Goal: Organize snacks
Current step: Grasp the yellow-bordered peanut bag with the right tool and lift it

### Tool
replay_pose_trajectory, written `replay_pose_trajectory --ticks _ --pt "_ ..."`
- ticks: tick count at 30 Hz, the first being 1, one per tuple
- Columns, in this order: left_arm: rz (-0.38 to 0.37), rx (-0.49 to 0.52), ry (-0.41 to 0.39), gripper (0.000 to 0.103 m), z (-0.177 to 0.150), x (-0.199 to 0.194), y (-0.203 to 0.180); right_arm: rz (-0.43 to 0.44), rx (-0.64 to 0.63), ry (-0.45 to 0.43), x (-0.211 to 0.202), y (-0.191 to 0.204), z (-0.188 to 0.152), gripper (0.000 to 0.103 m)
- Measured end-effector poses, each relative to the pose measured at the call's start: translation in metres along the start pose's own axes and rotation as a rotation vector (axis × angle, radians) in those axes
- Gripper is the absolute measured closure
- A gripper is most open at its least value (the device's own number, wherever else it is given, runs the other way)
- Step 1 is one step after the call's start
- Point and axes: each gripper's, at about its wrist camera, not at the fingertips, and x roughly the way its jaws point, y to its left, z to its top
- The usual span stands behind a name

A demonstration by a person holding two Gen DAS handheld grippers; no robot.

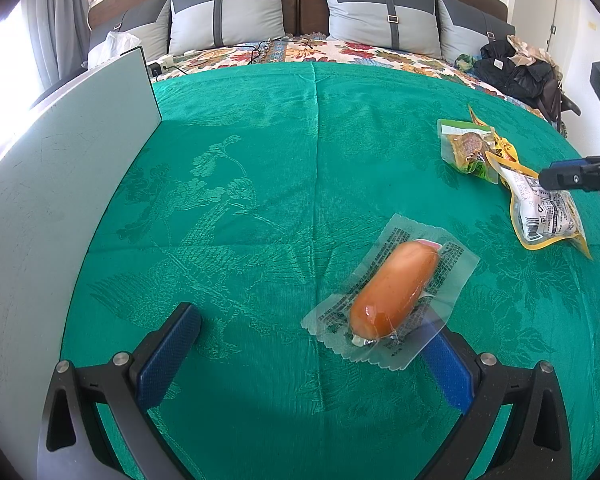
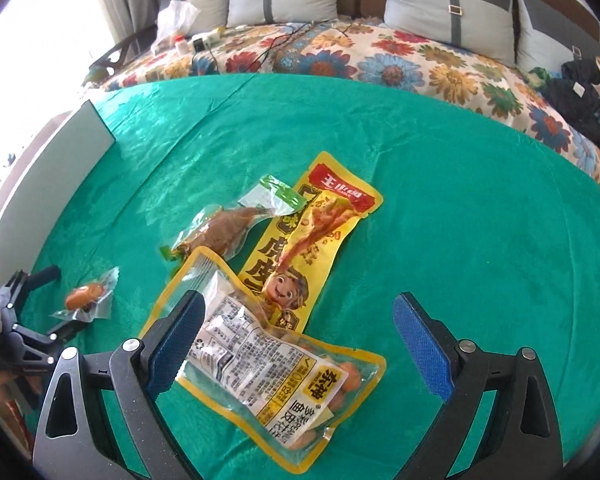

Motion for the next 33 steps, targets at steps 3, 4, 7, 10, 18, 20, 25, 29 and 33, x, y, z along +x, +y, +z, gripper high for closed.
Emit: replay_pose_trajectory --ticks 3,4,7,10,18,20,25,29,33 --pt "0.000 0.000 0.000 0.000 0.000 0.000 0.000 0.138 -0.049 0.111 0.010 0.012 -0.015 0.007" --pt "0.000 0.000 0.000 0.000 0.000 0.000 0.000 0.148 -0.089 0.118 0.007 0.021 -0.023 0.007" --pt "0.000 0.000 0.000 0.000 0.000 0.000 0.000 0.050 -0.228 0.136 0.009 0.055 -0.041 0.006" --pt "0.000 0.000 0.000 0.000 0.000 0.000 0.000 -0.006 -0.296 0.094 0.013 0.083 -0.054 0.006" --pt "0.001 -0.001 0.000 0.000 0.000 0.000 0.001 -0.009 -0.118 0.062 -0.009 0.105 -0.079 0.042" --pt "0.001 -0.001 0.000 0.000 0.000 0.000 0.001 0.021 -0.057 0.056 -0.020 0.105 -0.095 0.042" --pt "0.001 -0.001 0.000 0.000 -0.001 0.000 0.001 0.247 0.268 -0.036 -0.062 0.073 -0.146 0.043" --pt "0.001 0.000 0.000 0.000 -0.001 0.000 0.001 0.129 0.322 -0.095 -0.082 0.066 -0.190 0.042" --pt "0.001 -0.001 0.000 0.000 -0.001 0.000 0.001 -0.112 0.232 -0.094 -0.085 0.075 -0.205 0.042"
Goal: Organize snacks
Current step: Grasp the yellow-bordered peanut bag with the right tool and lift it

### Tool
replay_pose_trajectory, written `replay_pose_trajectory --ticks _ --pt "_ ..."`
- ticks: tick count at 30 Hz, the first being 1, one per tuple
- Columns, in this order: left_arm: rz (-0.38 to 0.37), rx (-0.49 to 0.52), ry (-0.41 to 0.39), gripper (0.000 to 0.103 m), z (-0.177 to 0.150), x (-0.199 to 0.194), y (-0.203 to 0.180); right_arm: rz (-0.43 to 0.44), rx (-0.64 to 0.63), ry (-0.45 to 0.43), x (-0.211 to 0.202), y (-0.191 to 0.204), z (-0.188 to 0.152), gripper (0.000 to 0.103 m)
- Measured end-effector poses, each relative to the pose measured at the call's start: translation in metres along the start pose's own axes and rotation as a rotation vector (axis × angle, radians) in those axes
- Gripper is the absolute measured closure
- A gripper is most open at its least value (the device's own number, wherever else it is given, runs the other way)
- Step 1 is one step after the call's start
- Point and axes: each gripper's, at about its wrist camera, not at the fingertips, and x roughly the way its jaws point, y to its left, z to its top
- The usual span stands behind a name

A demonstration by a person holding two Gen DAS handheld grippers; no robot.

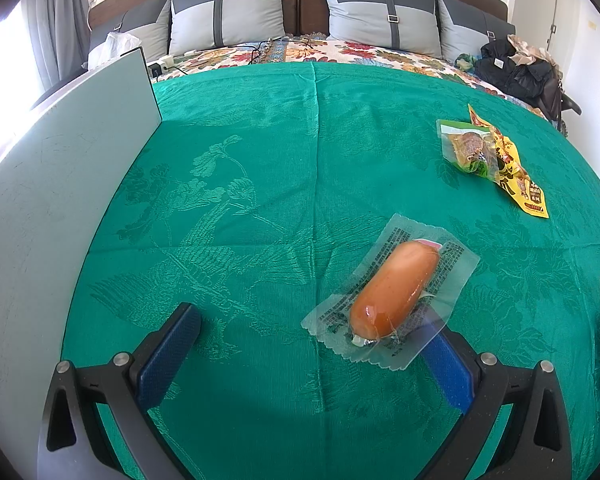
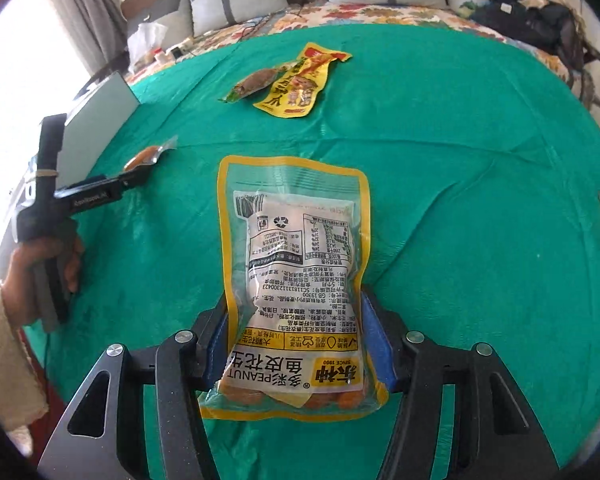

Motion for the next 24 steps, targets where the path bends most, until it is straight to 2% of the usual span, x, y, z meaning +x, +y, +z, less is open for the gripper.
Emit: replay_pose_trajectory --ticks 3,8,12,24 --pt "0.000 0.000 0.000 0.000 0.000 0.000 0.000 -0.038 -0.033 -0.014 0.004 0.004 0.006 0.041" --pt "0.000 0.000 0.000 0.000 0.000 0.000 0.000 -0.082 -0.077 -0.025 0.008 0.005 0.006 0.030" --pt "0.000 0.000 0.000 0.000 0.000 0.000 0.000 -0.118 -0.149 -0.019 0.016 0.015 0.010 0.029" --pt "0.000 0.000 0.000 0.000 -0.001 0.000 0.000 -0.178 -0.243 -0.016 0.017 0.027 0.013 0.028"
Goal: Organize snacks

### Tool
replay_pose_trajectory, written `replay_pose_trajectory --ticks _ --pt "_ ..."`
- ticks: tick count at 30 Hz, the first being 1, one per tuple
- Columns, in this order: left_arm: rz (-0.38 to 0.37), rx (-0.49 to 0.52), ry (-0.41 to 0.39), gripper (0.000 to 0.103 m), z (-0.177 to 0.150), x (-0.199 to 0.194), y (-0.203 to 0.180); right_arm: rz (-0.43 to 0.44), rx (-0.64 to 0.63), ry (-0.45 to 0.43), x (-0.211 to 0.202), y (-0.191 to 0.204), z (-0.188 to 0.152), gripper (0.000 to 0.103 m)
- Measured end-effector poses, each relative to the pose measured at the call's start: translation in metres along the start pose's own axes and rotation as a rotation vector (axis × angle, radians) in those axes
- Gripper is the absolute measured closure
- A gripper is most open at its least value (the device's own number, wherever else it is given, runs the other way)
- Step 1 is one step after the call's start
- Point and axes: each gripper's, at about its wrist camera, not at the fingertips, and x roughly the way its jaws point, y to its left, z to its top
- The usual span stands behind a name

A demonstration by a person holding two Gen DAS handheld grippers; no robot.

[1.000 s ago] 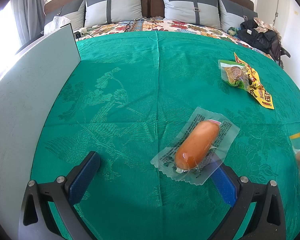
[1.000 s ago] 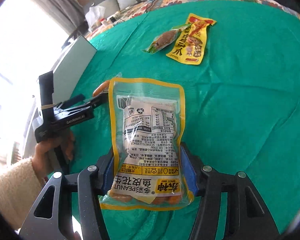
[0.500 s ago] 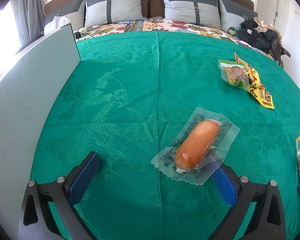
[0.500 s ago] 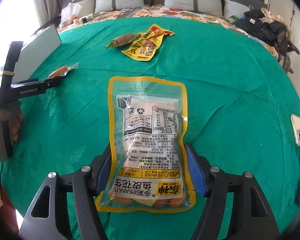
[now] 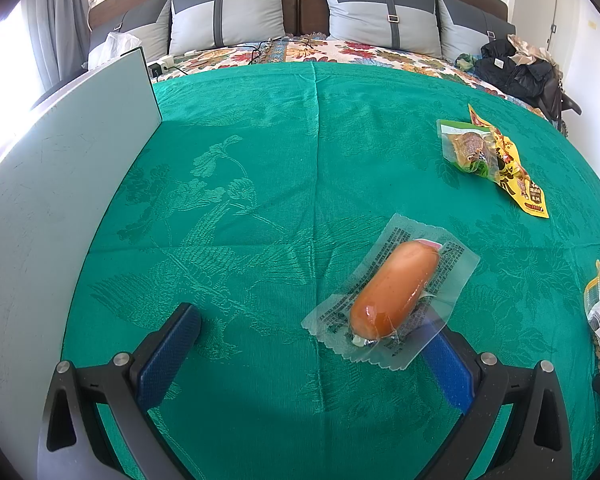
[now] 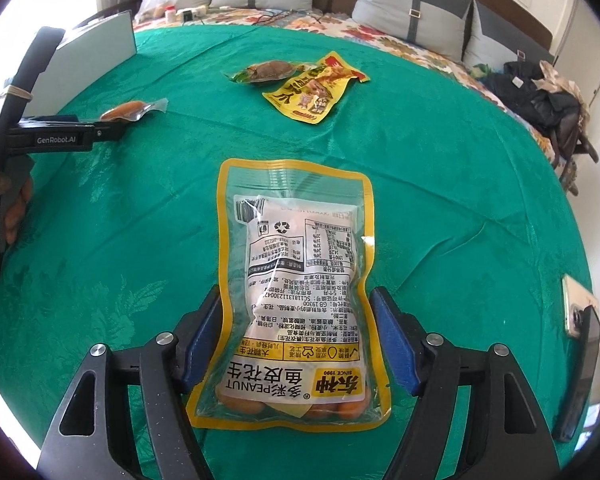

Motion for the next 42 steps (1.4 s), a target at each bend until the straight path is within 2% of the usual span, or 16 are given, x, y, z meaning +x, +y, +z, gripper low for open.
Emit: replay_pose_trajectory --ticks 5,6,8,10,12,15,17,20,22,25,28,36,42 --pt "0.000 0.000 0.000 0.000 0.000 0.000 0.000 -0.017 -0.042 -0.028 -0.004 0.007 0.003 0.028" --pt "0.000 0.000 0.000 0.000 0.000 0.000 0.000 0.007 -0.030 -0.034 -0.005 0.006 0.003 0.027" --pt "0.000 0.000 0.000 0.000 0.000 0.000 0.000 0.080 0.020 -0.047 -0.007 0.000 0.003 0.019" --pt "0.000 0.000 0.000 0.000 0.000 0.000 0.000 0.115 0.057 -0.040 -0.007 -0.005 0.005 0.019" --pt "0.000 0.000 0.000 0.000 0.000 0.000 0.000 0.108 0.036 -0.009 -0.004 -0.004 0.005 0.019" --pt "0.000 0.000 0.000 0.000 -0.001 0.000 0.000 0.079 -0.068 0.050 0.003 0.007 -0.003 0.019" --pt "0.000 -0.001 0.000 0.000 0.000 0.000 0.000 0.082 -0.075 0.044 0.001 0.005 -0.004 0.019" --pt "0.000 0.000 0.000 0.000 -0.001 0.000 0.000 0.146 0.041 0.036 -0.001 -0.016 -0.001 0.025" --pt "0.000 0.000 0.000 0.000 -0.001 0.001 0.000 0.183 0.125 0.016 -0.004 -0.032 0.002 0.036" --pt "0.000 0.000 0.000 0.000 -0.001 0.001 0.000 0.236 0.259 -0.031 -0.007 -0.056 0.001 0.035" --pt "0.000 0.000 0.000 0.000 -0.001 0.001 0.000 0.292 0.390 -0.042 -0.005 -0.079 -0.002 0.035" --pt "0.000 -0.001 0.000 0.000 -0.001 0.000 0.000 0.280 0.588 -0.083 -0.012 -0.123 -0.012 0.031" --pt "0.000 -0.001 0.000 0.000 -0.001 0.001 0.000 0.334 0.803 -0.100 -0.008 -0.167 -0.031 0.030"
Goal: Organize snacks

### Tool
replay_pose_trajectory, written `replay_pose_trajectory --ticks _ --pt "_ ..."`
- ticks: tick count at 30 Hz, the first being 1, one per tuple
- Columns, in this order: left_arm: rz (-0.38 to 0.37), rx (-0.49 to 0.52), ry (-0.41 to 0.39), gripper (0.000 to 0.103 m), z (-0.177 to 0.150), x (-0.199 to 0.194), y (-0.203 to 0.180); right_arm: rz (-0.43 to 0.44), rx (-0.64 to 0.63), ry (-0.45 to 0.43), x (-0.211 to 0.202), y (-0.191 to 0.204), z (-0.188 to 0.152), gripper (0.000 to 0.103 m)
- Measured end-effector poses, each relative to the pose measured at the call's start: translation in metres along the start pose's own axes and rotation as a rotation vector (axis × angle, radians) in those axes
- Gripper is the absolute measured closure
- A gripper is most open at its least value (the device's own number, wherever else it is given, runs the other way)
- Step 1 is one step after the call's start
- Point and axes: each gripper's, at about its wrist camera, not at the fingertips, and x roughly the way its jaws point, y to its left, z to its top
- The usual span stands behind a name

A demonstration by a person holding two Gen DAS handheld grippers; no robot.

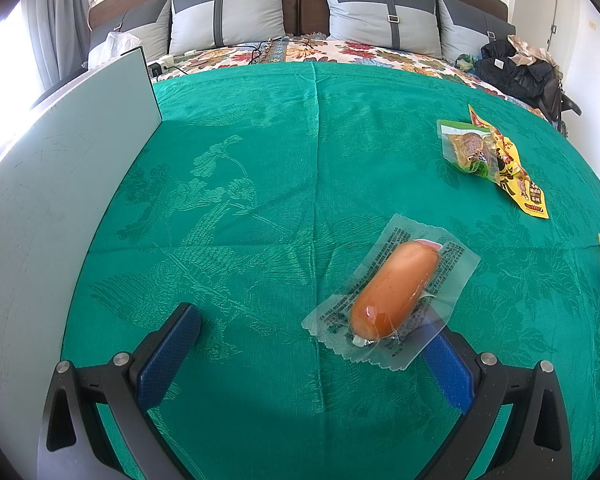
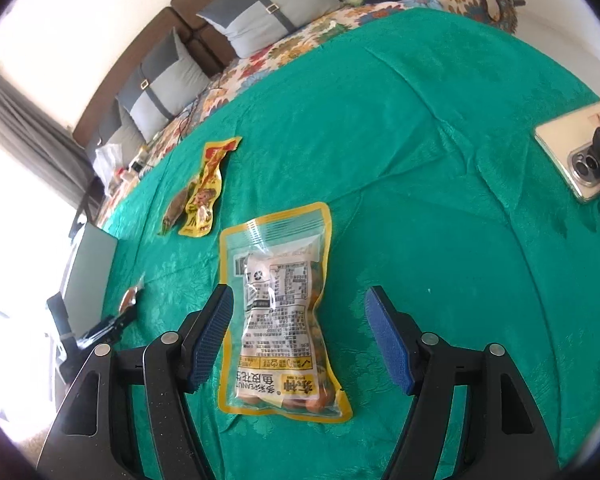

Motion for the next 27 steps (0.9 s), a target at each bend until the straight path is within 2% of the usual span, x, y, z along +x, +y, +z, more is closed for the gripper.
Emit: replay_pose_trajectory --ticks 4,7,10,13,15,17,21,25,27 --pt "0.000 0.000 0.000 0.000 0.000 0.000 0.000 0.022 0.039 0.047 0.008 -0.003 -0.003 0.026" --pt "0.000 0.000 0.000 0.000 0.000 0.000 0.000 0.062 -0.051 0.114 0.022 0.020 -0.012 0.025" --pt "0.000 0.000 0.000 0.000 0.000 0.000 0.000 0.070 -0.186 0.110 0.025 0.049 -0.022 0.022" --pt "0.000 0.000 0.000 0.000 0.000 0.000 0.000 0.123 -0.233 0.109 0.026 0.064 -0.029 0.022" --pt "0.000 0.000 0.000 0.000 0.000 0.000 0.000 0.124 -0.231 0.113 0.028 0.064 -0.030 0.022" --pt "0.000 0.000 0.000 0.000 0.000 0.000 0.000 0.089 -0.217 0.104 0.029 0.059 -0.028 0.022" --pt "0.000 0.000 0.000 0.000 0.000 0.000 0.000 0.040 -0.133 0.082 0.027 0.040 -0.020 0.022" --pt "0.000 0.000 0.000 0.000 -0.001 0.000 0.000 0.041 -0.079 0.108 0.030 0.028 -0.018 0.022" --pt "0.000 0.000 0.000 0.000 -0.001 0.000 0.000 0.072 -0.062 0.132 0.033 0.027 -0.020 0.022"
